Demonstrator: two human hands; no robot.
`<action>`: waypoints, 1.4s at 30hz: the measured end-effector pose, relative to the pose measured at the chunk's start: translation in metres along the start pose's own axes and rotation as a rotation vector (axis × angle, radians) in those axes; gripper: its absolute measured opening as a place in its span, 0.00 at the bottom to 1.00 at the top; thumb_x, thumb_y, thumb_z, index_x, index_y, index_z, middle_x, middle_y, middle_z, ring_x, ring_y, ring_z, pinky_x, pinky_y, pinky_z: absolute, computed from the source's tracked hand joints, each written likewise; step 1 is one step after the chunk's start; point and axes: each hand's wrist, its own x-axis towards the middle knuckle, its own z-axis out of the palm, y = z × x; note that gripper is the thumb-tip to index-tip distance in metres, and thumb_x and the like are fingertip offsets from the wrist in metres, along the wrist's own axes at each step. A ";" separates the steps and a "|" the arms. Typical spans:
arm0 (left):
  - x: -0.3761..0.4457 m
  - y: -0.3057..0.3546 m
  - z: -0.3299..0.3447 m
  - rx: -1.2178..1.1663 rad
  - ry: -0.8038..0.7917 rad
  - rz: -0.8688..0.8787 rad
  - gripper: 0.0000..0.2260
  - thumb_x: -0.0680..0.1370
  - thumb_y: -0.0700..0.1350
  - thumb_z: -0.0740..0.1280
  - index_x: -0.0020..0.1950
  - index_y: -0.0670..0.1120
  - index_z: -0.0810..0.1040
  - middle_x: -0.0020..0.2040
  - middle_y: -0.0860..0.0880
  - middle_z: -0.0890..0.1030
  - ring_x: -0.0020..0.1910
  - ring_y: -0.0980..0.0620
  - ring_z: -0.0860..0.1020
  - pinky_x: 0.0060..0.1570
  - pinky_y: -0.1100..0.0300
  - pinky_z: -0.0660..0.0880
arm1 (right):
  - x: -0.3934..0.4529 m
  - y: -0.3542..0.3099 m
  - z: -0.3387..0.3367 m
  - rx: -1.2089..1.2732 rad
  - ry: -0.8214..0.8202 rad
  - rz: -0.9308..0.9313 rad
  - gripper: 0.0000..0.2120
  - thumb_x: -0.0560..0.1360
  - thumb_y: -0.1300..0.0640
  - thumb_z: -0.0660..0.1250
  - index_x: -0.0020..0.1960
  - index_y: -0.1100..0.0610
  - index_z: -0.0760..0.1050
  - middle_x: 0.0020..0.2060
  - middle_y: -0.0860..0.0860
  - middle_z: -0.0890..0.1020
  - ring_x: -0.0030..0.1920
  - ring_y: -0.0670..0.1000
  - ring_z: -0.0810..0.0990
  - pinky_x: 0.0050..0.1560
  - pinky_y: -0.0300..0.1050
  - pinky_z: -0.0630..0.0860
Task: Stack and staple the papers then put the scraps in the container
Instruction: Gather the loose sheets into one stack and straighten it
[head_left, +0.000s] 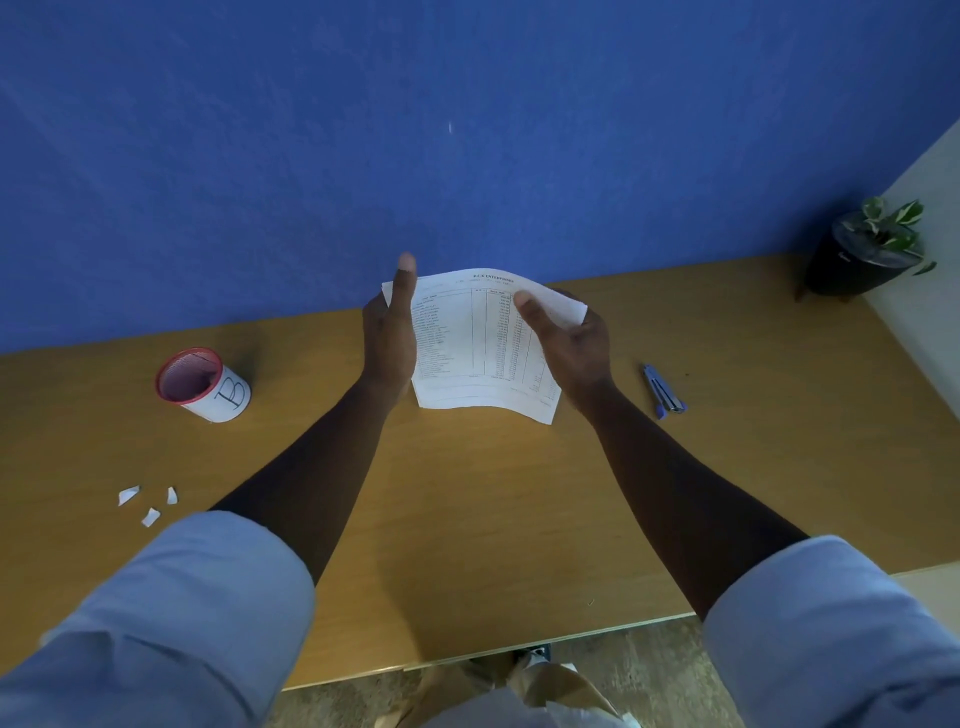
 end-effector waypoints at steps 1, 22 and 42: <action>-0.005 -0.001 -0.001 0.021 -0.030 0.011 0.33 0.76 0.68 0.62 0.56 0.36 0.74 0.47 0.45 0.79 0.47 0.46 0.80 0.38 0.62 0.70 | 0.000 0.004 -0.001 -0.015 -0.001 0.029 0.15 0.73 0.46 0.73 0.55 0.51 0.79 0.48 0.47 0.85 0.45 0.48 0.84 0.40 0.40 0.82; -0.029 -0.032 -0.014 0.154 -0.074 -0.016 0.18 0.74 0.45 0.76 0.62 0.45 0.80 0.56 0.52 0.84 0.53 0.56 0.83 0.43 0.66 0.80 | -0.007 0.030 -0.012 -0.129 -0.052 0.159 0.12 0.74 0.57 0.73 0.57 0.56 0.78 0.52 0.50 0.82 0.50 0.52 0.82 0.44 0.44 0.82; -0.016 -0.022 -0.014 0.207 -0.116 -0.043 0.13 0.80 0.51 0.68 0.60 0.45 0.81 0.54 0.52 0.85 0.49 0.55 0.85 0.41 0.64 0.79 | -0.014 0.047 -0.032 -0.161 -0.272 0.364 0.12 0.74 0.59 0.73 0.57 0.57 0.80 0.50 0.48 0.84 0.46 0.47 0.83 0.37 0.37 0.79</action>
